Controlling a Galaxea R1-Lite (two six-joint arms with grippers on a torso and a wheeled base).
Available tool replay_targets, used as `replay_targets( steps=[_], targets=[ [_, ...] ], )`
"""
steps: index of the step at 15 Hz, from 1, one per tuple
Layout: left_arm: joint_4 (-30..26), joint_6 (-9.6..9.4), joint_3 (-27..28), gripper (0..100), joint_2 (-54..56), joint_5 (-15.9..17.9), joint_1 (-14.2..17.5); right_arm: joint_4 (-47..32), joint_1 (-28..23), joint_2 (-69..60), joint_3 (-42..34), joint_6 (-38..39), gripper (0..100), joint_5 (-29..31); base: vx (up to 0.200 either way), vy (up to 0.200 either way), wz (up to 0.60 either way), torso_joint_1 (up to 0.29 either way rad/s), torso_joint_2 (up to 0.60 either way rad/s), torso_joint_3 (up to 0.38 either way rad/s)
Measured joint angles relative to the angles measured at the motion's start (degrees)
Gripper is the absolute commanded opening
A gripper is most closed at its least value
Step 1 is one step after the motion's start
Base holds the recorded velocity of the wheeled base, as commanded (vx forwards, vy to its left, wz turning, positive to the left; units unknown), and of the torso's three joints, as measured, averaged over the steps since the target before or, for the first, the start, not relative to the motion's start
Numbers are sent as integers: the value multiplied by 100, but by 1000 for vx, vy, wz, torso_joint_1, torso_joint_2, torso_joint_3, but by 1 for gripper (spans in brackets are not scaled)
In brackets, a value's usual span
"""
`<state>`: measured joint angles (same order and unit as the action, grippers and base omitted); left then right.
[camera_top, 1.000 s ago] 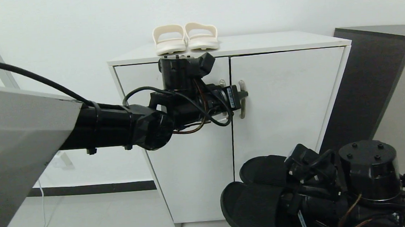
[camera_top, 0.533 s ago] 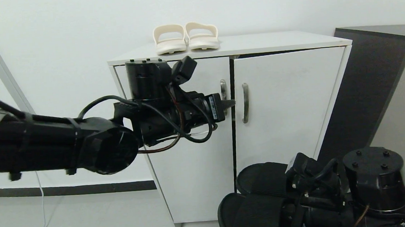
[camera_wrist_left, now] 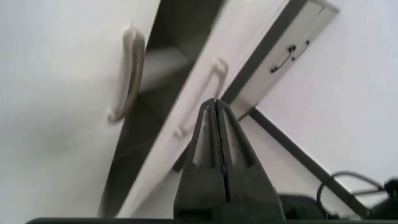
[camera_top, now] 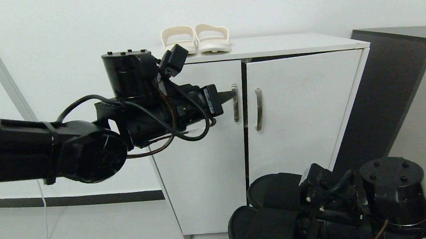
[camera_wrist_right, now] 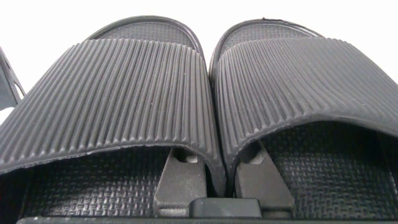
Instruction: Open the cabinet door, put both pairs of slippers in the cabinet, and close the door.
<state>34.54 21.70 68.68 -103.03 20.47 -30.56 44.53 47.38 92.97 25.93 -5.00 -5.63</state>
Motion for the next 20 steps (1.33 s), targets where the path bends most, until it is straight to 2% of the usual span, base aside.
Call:
replay_targets(
  steps=[5, 10, 14, 18, 20],
  targets=[
    [-2, 39, 987, 0, -772, -28, 63, 0, 7, 6, -2, -9, 0, 2, 0, 0, 0, 0, 0, 0],
    [-46, 295, 1735, 0, -1347, -33, 99, -6, 21, 22, -33, -112, 0, -5, 0, 0, 0, 0, 0, 0],
    [-52, 299, 1851, 0, -1507, -30, -22, -4, 95, 83, -63, -118, 0, -2, 0, 0, 0, 0, 0, 0],
    [-29, 304, 1797, 0, -1508, -84, -135, -6, 162, 135, -90, -107, 0, 6, -200, 0, 0, 4, 2, 1],
    [20, 290, 1513, 0, -1380, -218, -317, -6, 252, 144, -127, -107, 0, 0, -200, 0, 0, 0, 2, 2]
  ],
)
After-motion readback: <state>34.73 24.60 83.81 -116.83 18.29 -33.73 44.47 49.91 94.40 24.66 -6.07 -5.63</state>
